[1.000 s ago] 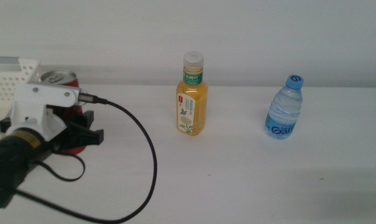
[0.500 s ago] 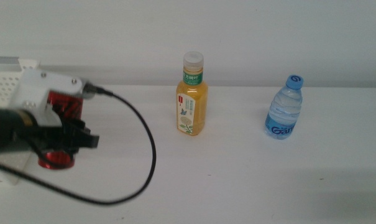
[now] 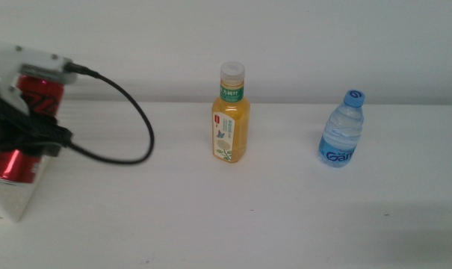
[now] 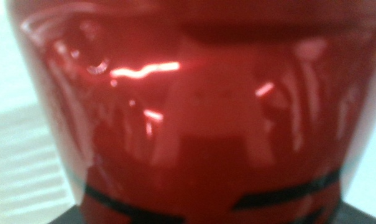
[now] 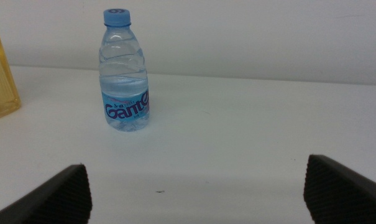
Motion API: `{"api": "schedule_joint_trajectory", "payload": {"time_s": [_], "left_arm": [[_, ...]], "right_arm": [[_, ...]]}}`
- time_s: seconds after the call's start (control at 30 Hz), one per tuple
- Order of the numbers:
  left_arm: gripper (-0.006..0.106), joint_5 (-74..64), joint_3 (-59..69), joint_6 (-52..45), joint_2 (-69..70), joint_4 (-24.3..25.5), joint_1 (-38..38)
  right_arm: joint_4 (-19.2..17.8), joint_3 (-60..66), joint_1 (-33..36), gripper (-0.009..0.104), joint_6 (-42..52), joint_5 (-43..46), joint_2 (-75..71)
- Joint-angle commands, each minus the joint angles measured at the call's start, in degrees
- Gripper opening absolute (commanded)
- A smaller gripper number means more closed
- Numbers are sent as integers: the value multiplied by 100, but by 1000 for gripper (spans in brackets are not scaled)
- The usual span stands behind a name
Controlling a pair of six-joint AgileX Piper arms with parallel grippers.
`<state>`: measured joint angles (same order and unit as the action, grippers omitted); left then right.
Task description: Use arms to grab the bottles and put them into the dustbin to the left of the table.
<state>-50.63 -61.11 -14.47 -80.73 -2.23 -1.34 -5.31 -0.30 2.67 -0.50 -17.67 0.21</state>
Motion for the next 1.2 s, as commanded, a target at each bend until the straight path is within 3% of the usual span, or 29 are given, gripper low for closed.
{"api": "schedule_joint_trajectory", "payload": {"time_s": [0.0,0.2,0.73,1.17], "left_arm": [[-2,-512,-443,-475,-90,-240,-273],[-2,-1048,-1194,-1396,-568,-679,-965],[-2,-1477,-3006,-2370,-2179,-769,-2253],[-2,-1045,-3060,-2453,-2830,-206,-2384]], "right_arm": [[-59,247,-26,90,50,53,-229],[-59,247,-26,90,50,53,-229],[-59,247,-26,90,50,53,-229],[-59,247,-26,90,50,53,-229]]}}
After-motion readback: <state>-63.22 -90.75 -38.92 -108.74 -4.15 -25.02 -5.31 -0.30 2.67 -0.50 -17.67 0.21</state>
